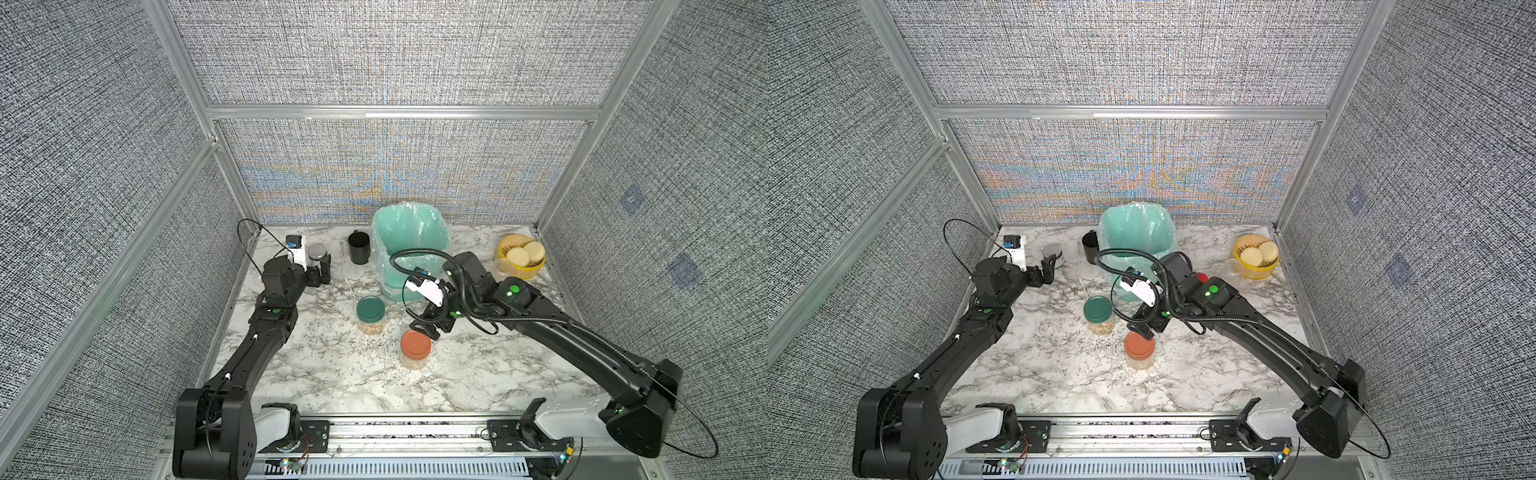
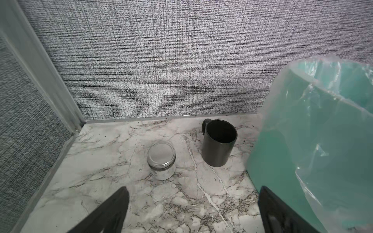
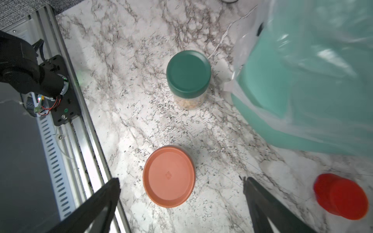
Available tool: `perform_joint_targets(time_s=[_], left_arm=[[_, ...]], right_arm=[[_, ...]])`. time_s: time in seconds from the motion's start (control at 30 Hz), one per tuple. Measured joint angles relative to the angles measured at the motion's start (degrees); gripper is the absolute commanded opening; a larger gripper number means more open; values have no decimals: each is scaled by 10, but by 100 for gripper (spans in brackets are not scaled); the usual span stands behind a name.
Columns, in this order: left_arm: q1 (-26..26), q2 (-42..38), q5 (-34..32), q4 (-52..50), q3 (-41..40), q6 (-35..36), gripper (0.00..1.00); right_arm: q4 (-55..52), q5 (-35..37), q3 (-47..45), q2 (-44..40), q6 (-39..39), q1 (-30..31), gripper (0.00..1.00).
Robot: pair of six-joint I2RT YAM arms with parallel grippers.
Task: Empty moldy peanuts from jars
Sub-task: Pick up the jar from the center of the board.
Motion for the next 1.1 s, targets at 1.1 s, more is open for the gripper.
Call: perform_joint_targets(time_s=[1.1], left_arm=[[15,21,3,-3,2,16,100]], right_arm=[[-123,94,42,176,71,72,98]])
